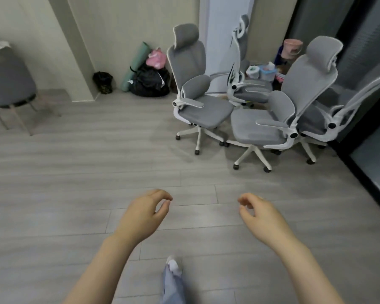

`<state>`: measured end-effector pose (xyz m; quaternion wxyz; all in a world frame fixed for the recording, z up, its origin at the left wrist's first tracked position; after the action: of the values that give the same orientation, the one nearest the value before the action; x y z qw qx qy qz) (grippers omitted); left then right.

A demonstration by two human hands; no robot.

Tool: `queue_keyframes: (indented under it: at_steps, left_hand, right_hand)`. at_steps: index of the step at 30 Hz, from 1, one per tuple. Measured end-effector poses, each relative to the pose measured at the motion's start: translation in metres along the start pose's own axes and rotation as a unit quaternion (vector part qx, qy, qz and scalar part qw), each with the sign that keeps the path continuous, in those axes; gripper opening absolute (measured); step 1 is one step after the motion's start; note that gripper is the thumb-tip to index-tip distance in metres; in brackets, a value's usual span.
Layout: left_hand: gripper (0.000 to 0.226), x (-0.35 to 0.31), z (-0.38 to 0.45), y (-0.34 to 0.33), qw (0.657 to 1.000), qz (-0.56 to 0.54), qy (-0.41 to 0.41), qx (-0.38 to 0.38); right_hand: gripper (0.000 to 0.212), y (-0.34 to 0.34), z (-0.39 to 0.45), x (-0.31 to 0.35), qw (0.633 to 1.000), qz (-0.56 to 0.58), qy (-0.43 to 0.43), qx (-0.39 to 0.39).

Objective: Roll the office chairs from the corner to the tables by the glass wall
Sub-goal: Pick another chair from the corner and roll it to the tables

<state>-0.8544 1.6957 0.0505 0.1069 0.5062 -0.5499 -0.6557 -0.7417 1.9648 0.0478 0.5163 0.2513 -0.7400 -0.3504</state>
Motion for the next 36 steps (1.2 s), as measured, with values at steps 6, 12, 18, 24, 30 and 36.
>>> queue_keyframes:
  at_steps: [6, 12, 18, 24, 30, 36]
  left_hand:
    - [0.029, 0.065, 0.132, 0.042, 1.0, -0.003, 0.019, -0.007]
    - [0.034, 0.102, 0.276, 0.111, 1.0, -0.001, 0.015, 0.003]
    - [0.018, 0.14, 0.396, 0.144, 1.0, -0.012, 0.01, 0.016]
    - [0.019, 0.19, 0.53, 0.178, 1.0, 0.013, 0.022, 0.0]
    - [0.018, 0.226, 0.657, 0.222, 0.998, 0.001, 0.056, -0.008]
    - [0.025, 0.27, 0.741, 0.265, 0.996, -0.011, 0.088, -0.024]
  right_hand:
    - [0.016, 0.009, 0.152, 0.025, 1.0, 0.007, 0.01, 0.007]
    - [0.013, 0.042, 0.294, 0.054, 0.999, 0.03, -0.007, -0.006]
    - [0.012, 0.062, 0.424, 0.064, 1.0, 0.024, -0.016, 0.01]
    - [0.017, 0.086, 0.582, 0.076, 1.0, -0.002, 0.004, 0.008]
    - [0.018, 0.106, 0.744, 0.111, 0.997, -0.031, 0.037, 0.056]
    - [0.019, 0.122, 0.868, 0.165, 0.994, -0.039, 0.06, 0.079]
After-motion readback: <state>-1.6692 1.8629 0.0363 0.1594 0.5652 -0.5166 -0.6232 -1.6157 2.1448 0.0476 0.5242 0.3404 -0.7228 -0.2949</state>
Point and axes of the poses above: each hand's wrist, its own z-axis towards the middle knuckle, its own y-axis out of the back of the hand, x = y × z, the point moved 7 cm from there along z, towards the middle knuckle, and after that the axes turned 10 degrees about x, right-handed, at the moved point
